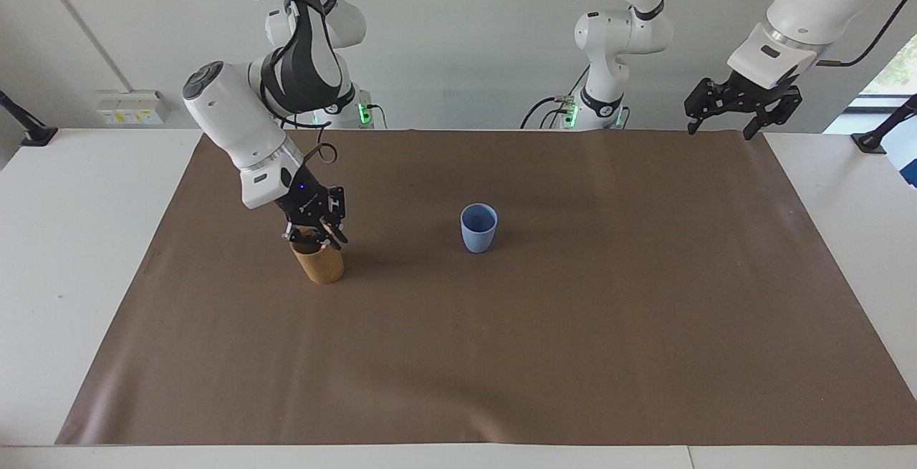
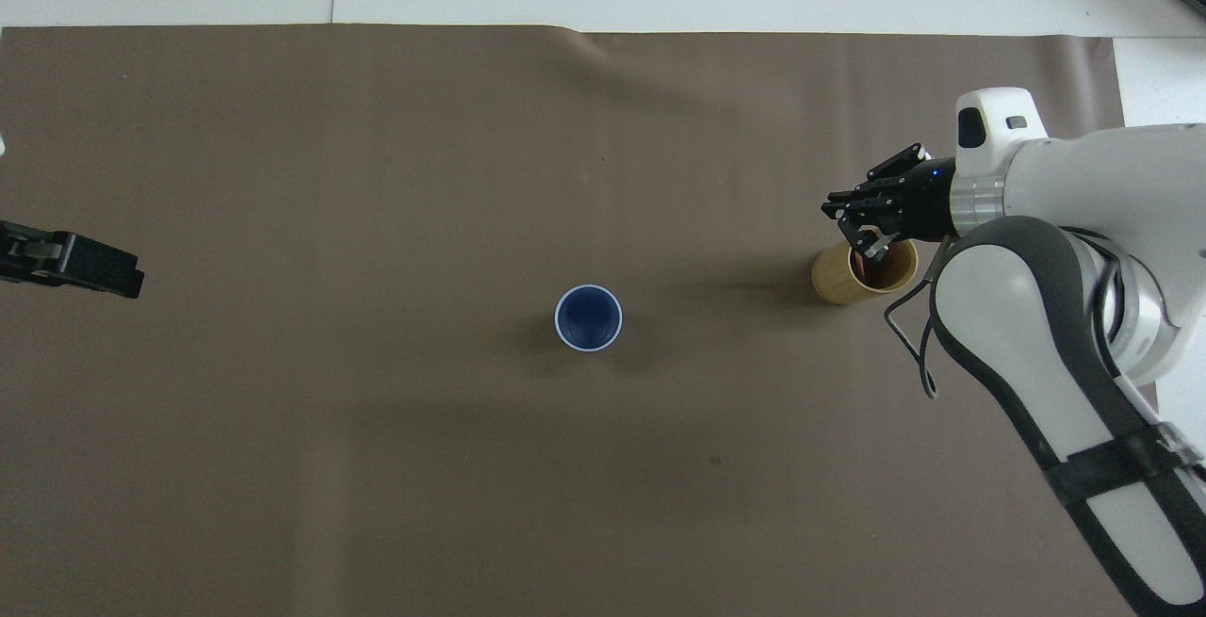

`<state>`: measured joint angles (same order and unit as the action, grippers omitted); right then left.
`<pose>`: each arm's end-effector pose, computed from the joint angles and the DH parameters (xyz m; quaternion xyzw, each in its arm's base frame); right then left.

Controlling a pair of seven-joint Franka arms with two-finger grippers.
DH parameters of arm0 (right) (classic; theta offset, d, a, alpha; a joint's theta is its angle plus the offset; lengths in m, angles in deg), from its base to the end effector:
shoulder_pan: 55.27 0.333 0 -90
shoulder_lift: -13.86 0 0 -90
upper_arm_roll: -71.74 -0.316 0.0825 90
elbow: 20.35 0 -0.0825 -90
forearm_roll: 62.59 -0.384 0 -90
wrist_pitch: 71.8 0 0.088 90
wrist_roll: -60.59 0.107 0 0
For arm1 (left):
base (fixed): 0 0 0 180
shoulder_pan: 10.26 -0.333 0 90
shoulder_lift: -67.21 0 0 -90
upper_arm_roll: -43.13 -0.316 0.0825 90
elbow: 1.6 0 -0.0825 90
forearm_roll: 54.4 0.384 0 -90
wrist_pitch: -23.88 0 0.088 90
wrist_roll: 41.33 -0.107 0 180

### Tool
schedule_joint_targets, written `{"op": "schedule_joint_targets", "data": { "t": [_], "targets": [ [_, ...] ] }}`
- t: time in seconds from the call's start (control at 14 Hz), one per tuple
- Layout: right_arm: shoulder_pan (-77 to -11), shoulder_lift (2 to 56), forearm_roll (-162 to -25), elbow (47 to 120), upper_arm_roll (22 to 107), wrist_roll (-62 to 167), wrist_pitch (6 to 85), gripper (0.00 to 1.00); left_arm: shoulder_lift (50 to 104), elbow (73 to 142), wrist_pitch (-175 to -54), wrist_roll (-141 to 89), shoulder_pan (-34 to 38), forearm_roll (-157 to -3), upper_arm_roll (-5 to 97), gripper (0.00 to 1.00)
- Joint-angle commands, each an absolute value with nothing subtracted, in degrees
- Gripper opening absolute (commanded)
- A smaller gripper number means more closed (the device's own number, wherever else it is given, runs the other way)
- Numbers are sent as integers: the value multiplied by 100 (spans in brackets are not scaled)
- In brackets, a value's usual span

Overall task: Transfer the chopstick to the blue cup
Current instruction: 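Grasp the pink stick in the tan cup with the right gripper and lift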

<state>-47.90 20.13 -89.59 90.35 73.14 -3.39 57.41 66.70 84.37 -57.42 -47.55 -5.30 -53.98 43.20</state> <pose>0.6016 0.0758 0.4542 -0.8654 -0.4501 -0.1850 0.1196 0.5340 -0.0461 0.6493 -0.9946 0.0975 0.0363 0.0033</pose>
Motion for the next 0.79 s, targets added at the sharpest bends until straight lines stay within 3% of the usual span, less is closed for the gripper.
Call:
{"op": "schedule_joint_targets", "data": {
  "t": [0.0,0.71],
  "targets": [
    [-4797,1913,-9125,9136,7323,-462,5713,2,6546,8594,-5838,-4757,-587,-5308,4348,100],
    [-5034,1430,-9125,8785,7367,-305,5019,0,6546,8585,-5838,-4740,-543,-5352,4357,100]
  ]
}}
